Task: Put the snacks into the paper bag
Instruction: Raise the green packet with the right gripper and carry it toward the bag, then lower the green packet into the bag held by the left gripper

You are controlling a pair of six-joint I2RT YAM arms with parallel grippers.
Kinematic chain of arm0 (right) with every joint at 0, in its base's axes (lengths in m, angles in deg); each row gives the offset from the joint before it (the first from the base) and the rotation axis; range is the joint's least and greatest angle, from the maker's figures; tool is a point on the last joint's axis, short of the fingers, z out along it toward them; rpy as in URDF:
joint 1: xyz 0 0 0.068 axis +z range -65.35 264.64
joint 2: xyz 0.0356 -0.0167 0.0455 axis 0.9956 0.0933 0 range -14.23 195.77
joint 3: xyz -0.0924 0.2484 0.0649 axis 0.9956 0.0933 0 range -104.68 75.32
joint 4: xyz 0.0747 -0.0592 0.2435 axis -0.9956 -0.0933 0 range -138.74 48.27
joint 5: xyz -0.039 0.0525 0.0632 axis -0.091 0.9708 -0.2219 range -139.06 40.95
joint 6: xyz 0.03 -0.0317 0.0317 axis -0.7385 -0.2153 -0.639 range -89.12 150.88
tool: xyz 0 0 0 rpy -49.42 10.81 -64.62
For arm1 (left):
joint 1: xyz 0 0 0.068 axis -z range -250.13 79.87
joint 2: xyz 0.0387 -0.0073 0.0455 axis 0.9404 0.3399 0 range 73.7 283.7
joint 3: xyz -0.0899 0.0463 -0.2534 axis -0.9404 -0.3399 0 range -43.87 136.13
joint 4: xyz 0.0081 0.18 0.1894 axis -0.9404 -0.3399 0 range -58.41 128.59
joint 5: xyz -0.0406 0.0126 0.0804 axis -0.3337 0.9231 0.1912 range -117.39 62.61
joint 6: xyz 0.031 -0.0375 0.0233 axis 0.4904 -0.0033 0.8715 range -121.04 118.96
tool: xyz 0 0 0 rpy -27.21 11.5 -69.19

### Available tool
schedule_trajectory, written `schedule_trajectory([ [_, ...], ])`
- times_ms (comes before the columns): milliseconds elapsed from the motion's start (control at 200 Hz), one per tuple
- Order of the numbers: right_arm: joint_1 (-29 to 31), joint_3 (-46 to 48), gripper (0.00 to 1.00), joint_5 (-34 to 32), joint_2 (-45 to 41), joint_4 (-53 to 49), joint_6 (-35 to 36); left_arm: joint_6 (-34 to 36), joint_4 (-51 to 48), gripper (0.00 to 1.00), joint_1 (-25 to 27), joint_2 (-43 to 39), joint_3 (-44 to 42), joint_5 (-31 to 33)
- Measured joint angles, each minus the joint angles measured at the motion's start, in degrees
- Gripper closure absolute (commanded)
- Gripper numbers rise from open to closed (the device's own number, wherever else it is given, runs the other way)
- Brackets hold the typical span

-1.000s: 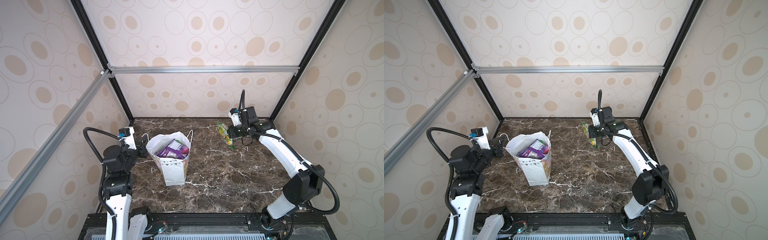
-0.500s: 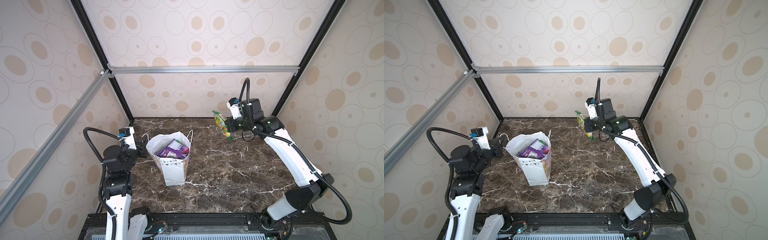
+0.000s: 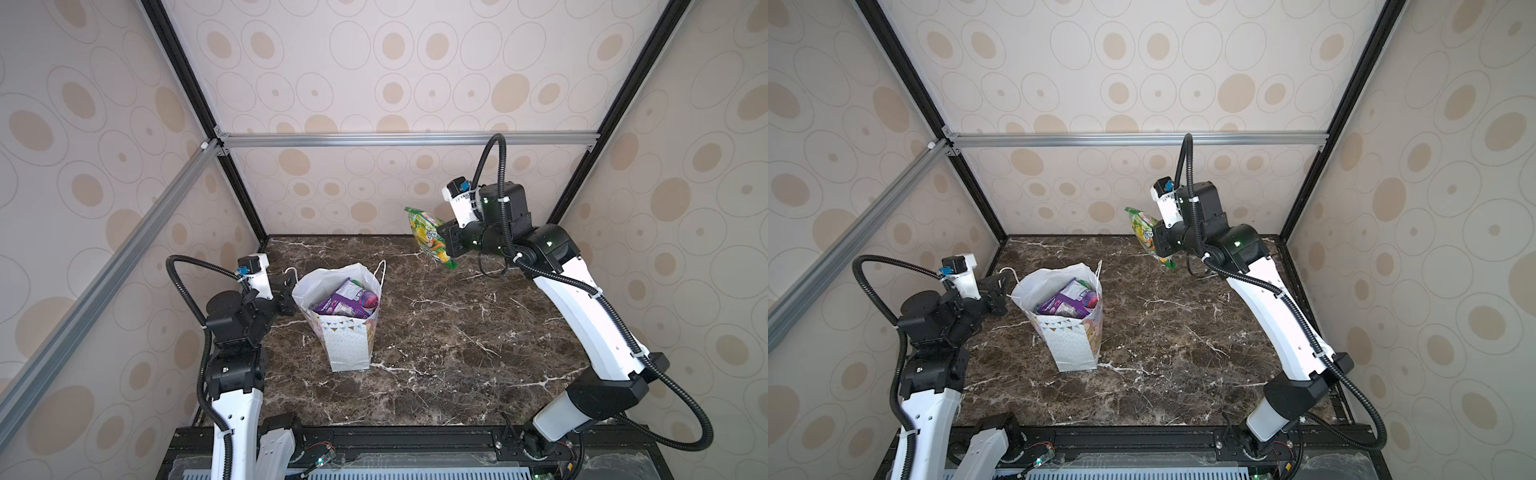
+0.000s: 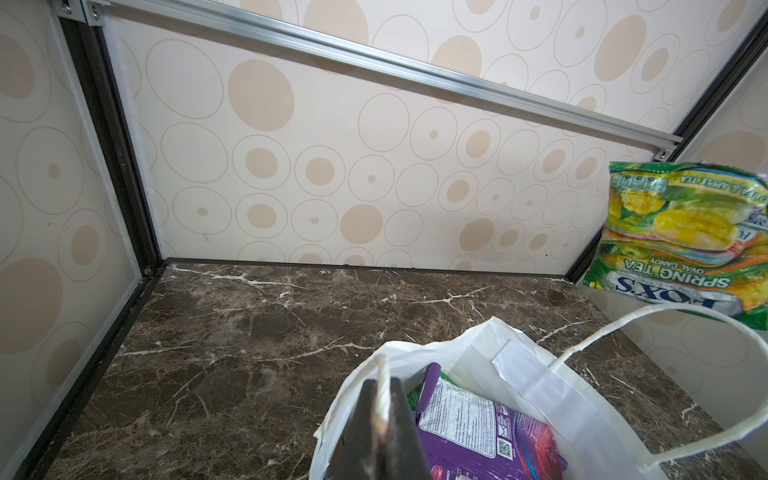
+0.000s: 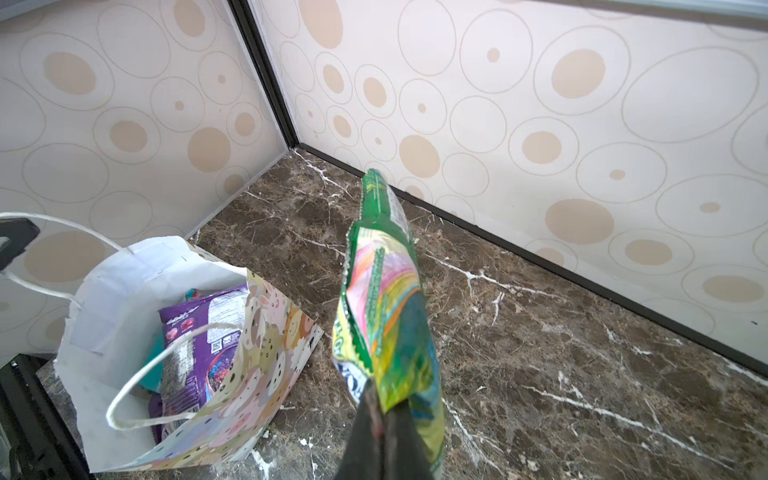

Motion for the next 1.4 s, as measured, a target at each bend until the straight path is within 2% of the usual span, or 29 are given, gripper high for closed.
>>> schedule_trajectory([
  [660,11.2,-17.3,1.00,-2.1,9.2,-1.4,2.5,0.0,0.0,1.00,0.0,-0.2,0.0,0.0],
  [1110,17.6,-24.8,1.00,-3.7,15.2,-0.9,5.7,-0.1,0.0,1.00,0.0,-0.2,0.0,-0.5],
  [1400,19.0,-24.9,1.00,-3.2,17.0,-0.8,6.1,-0.2,0.0,1.00,0.0,-0.3,0.0,-0.5],
])
